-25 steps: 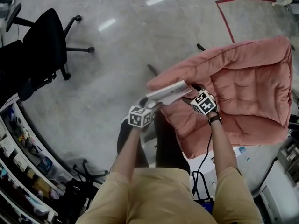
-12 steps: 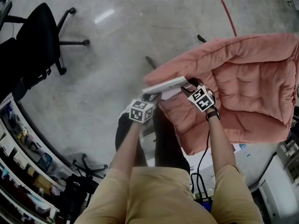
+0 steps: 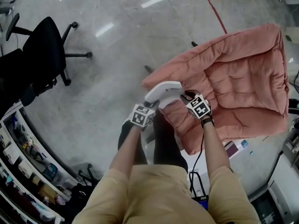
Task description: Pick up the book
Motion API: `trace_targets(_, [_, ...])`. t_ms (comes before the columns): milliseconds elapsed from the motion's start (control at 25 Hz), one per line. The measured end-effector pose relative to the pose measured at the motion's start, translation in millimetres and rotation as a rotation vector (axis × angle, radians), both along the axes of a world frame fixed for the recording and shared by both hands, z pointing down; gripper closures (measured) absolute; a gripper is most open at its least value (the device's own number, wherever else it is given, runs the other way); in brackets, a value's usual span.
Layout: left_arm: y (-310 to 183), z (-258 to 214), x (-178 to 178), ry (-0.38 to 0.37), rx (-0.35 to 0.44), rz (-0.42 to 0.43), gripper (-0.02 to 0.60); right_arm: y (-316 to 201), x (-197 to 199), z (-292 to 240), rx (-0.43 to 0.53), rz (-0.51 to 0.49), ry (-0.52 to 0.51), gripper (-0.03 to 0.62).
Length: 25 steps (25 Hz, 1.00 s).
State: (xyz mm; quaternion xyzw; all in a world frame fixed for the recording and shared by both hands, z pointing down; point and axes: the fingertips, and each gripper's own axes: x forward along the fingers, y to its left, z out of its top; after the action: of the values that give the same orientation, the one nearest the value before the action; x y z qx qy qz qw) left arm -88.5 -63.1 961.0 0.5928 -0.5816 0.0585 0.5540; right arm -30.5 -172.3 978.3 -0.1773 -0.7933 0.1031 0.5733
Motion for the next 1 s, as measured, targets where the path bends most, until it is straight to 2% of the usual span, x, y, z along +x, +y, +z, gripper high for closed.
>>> trace_targets(160, [2.4,-19.2,-8.0,-0.021,0.002,0.064,0.531,14.9,8.7,-16.8,-0.043,0.150,-0.020,0.511])
trace_targets(480, [5.5,-81.5,15.4,-0.032,0.030,0.226,0.532,35.5,51.7,-78.5,-0.065,0.404,-0.087,0.519])
trace_targets(640, [2.1,-112.9,35.1,-0.046,0.063,0.304,0.534,43.2,78.6,-109.1,-0.032,0.538,-0.130,0.520])
trace_targets(840, [-33.9,-178.9,62.7,-0.109,0.167,0.369,0.535,23.5,114.3,-171.2,0.063,0.712,-0.238,0.522])
trace_targets(1000, [-78.3,-237.0,75.8,-0.184,0.304,0.447,0.535,-6.1,132.5,-226.3,0.178,0.848,-0.365,0.522])
